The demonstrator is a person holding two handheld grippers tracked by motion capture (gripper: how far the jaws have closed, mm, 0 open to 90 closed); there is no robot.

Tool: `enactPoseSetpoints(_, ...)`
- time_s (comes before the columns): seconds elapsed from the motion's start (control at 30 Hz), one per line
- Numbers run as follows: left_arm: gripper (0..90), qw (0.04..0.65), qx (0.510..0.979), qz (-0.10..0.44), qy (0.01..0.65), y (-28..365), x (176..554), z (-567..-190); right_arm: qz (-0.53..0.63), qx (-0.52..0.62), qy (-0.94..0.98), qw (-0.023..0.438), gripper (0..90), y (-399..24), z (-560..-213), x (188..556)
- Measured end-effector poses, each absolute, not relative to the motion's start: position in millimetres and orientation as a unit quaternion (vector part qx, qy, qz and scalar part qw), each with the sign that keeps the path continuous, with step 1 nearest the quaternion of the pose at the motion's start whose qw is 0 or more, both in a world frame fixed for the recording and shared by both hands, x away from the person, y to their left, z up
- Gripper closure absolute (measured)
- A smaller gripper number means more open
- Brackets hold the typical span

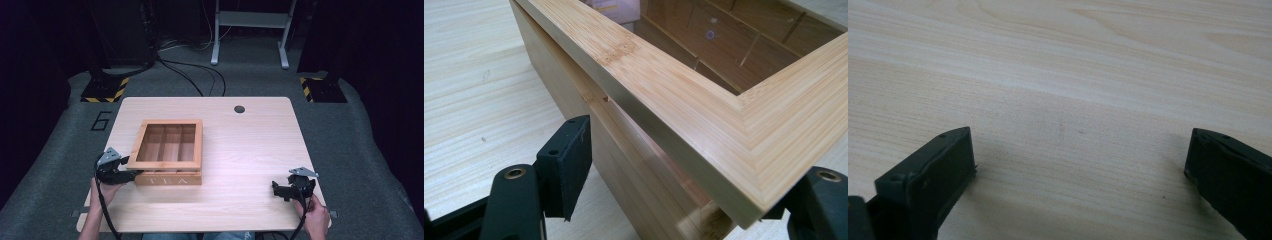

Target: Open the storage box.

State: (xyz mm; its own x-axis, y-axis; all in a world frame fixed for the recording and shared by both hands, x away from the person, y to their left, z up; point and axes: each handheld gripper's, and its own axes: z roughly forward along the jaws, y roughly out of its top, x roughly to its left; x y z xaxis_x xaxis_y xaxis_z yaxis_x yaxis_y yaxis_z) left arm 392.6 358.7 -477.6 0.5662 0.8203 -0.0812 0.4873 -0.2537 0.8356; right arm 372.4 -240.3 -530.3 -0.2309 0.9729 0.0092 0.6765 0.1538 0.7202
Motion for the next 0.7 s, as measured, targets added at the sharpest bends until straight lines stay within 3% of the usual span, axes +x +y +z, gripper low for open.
enactPoseSetpoints(0.27, 25.2, 0.446, 0.765, 0.178, 0.430, 361.3, 388.9, -474.3, 0.309, 0.572, 0.721, 0.239, 0.0, -240.3, -530.2, 372.4)
enactPoseSetpoints(0.43, 15.5, 0.445, 0.768, 0.166, 0.431, 363.6, 381.9, -474.7, 0.309, 0.572, 0.721, 0.239, 0.0, -240.3, -530.2, 372.4)
enactPoseSetpoints(0.6, 11.8, 0.420, 0.790, 0.157, 0.417, 361.4, 378.2, -484.3, 0.310, 0.572, 0.721, 0.239, 0.0, -240.3, -530.2, 372.4)
enactPoseSetpoints(0.7, 10.4, 0.432, 0.777, 0.163, 0.428, 365.0, 373.0, -489.9, 0.309, 0.572, 0.721, 0.239, 0.0, -240.3, -530.2, 372.4)
